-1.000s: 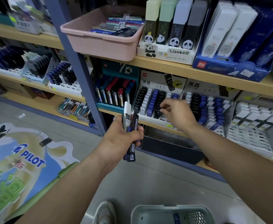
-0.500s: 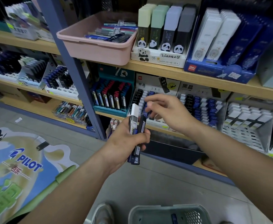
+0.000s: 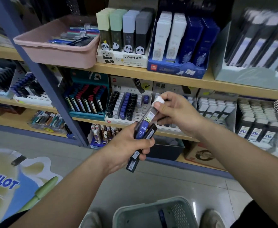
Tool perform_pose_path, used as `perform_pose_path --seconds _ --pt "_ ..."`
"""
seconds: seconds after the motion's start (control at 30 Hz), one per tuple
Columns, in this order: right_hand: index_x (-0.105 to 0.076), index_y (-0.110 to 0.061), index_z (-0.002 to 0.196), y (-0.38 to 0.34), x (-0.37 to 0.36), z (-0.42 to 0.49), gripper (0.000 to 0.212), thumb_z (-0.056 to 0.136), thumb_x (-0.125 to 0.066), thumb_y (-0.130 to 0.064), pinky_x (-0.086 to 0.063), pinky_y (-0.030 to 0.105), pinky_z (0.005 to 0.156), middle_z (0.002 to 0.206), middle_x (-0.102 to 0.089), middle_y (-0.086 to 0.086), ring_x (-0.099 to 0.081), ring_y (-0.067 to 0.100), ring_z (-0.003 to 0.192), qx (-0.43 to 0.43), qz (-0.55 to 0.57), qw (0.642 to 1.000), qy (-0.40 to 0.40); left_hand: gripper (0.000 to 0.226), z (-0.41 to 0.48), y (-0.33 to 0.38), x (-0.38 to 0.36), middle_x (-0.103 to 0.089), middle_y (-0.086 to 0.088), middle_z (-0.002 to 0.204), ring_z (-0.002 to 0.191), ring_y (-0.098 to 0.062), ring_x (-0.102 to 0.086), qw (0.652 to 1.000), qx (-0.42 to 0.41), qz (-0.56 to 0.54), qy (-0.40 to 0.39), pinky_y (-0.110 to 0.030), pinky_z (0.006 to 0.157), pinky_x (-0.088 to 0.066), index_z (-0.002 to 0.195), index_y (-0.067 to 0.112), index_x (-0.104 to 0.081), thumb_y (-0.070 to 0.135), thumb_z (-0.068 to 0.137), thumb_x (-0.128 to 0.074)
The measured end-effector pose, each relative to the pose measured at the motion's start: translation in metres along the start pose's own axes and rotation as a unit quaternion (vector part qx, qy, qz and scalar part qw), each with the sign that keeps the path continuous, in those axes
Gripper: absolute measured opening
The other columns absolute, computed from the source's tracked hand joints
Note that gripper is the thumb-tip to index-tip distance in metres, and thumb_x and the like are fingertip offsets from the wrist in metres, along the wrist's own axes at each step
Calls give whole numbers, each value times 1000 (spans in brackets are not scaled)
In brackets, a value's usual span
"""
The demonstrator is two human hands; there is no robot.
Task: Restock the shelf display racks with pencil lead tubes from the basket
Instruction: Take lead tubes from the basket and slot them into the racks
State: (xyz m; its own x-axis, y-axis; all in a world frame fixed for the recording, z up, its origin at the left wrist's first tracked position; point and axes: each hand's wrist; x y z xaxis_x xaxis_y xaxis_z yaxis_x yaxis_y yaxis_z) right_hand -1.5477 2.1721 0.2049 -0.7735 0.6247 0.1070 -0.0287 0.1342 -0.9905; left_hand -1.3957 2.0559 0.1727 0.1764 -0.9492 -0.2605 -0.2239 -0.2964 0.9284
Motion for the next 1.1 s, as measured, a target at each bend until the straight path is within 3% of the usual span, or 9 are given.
perform_pose_path --seconds 0.13,0.23,0.47,0.7,0.8,0.9,1.0,1.1 --pt "-51 -13 96 -1 23 -8 8 99 -59 -14 -57 31 58 81 -72 9 -69 19 66 37 38 995 79 23 10 -1 -11 -55 -6 83 58 -12 -46 999 15 -22 18 -22 48 -40 112 11 -56 -3 94 -61" --pt "-51 -12 96 6 38 -14 9 98 -60 -13 -58 32 59 78 -73 8 -69 20 66 41 39 995 85 21 17 -3 -19 -60 -4 81 56 -12 -46 999 28 -32 21 -21 47 -39 118 8 -54 1 98 -57" --pt "-58 -9 97 14 65 -29 8 95 -64 -13 -60 36 66 81 -74 9 -70 25 73 48 22 991 125 13 33 -11 -35 -59 -5 78 54 -13 -45 999 28 -13 23 -22 45 -39 104 10 -54 -1 98 -56" --pt "-63 -12 90 38 130 -43 9 90 -71 -13 -60 41 72 86 -74 13 -71 29 75 15 -136 973 187 15 53 -22 -50 -61 -4 77 56 -14 -47 998 33 14 52 -25 47 -40 107 8 -53 -1 97 -59" --pt "-70 -16 89 51 167 -44 6 88 -75 -19 -59 35 69 88 -72 4 -72 21 73 11 -267 938 222 12 61 -25 -56 -62 -5 78 57 -15 -48 998 34 25 51 -26 48 -41 103 8 -53 0 97 -59" --pt "-72 -17 90 63 200 -39 3 91 -71 -20 -49 25 64 91 -73 1 -70 18 80 18 -368 892 263 12 68 -28 -62 -61 -6 78 57 -15 -48 998 35 16 58 -26 47 -41 101 9 -52 0 97 -59" --pt "-73 -16 94 74 218 -29 6 89 -73 -18 -51 30 76 95 -73 4 -68 21 89 19 -376 878 296 12 74 -30 -65 -61 -7 80 57 -15 -48 998 34 17 55 -26 48 -41 102 9 -52 0 97 -59" --pt "-71 -15 91 82 218 -19 6 87 -75 -17 -47 24 70 88 -73 2 -68 19 83 18 -366 885 288 13 78 -32 -67 -61 -6 80 58 -14 -49 998 39 18 54 -26 49 -42 102 10 -53 0 97 -59"
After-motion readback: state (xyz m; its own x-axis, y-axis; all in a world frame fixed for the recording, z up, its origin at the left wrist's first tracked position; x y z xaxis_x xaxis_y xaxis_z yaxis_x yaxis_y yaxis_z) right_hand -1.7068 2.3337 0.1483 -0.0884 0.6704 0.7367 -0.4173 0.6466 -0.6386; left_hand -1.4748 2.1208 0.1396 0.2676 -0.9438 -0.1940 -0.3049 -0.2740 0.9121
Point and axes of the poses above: each hand's wrist, its own z-axis towards the middle knuckle, its own x-axis out of the back of the hand, y = z × x
